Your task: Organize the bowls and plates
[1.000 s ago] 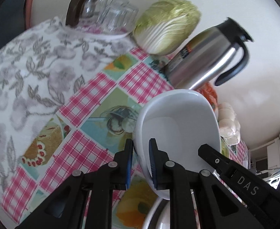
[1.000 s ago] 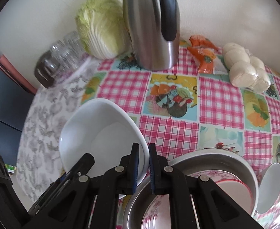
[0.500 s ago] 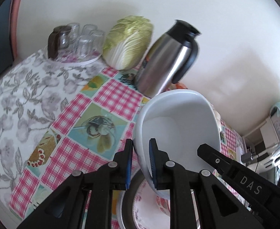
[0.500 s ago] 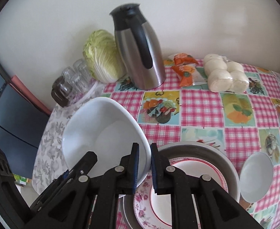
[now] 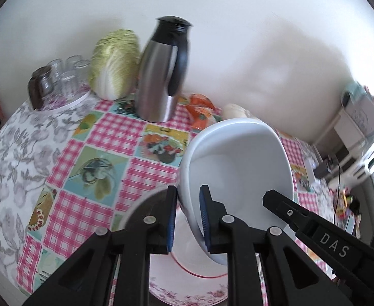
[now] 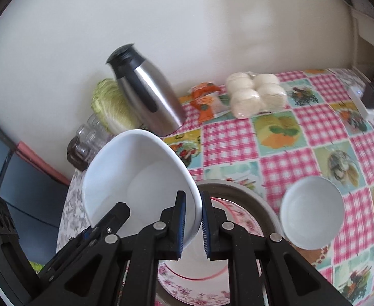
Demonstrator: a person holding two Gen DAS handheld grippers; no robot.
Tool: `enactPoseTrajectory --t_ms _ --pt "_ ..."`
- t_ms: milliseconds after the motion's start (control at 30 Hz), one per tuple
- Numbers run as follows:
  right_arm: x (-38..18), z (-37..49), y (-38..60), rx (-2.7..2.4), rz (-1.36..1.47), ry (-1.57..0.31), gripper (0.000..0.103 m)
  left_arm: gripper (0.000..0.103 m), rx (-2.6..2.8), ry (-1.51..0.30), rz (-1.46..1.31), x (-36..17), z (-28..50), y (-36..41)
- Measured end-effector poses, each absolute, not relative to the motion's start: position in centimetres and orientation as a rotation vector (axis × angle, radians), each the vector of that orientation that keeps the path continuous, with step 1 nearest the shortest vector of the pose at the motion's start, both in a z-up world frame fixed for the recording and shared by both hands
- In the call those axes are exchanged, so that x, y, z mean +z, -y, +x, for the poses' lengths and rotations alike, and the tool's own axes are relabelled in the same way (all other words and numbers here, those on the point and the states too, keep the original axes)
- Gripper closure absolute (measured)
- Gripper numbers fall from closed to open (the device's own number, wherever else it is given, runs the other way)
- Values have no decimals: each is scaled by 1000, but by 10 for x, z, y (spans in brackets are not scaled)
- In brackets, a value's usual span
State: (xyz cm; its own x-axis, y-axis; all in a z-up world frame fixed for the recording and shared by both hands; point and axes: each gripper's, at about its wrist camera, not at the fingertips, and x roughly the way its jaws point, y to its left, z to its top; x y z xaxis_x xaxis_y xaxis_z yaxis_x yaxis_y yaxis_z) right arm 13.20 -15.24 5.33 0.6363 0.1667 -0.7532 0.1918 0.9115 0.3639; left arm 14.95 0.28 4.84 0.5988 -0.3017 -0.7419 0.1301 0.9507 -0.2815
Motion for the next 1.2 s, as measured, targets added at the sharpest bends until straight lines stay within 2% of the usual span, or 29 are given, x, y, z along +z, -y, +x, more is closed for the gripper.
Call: enactPoseTrajectory --t_ms 500,1200 --pt "31 101 194 -51 578 -903 88 84 -266 -922 -48 42 138 39" --pt "16 102 170 40 548 -976 83 84 -188 -989 -63 24 143 20"
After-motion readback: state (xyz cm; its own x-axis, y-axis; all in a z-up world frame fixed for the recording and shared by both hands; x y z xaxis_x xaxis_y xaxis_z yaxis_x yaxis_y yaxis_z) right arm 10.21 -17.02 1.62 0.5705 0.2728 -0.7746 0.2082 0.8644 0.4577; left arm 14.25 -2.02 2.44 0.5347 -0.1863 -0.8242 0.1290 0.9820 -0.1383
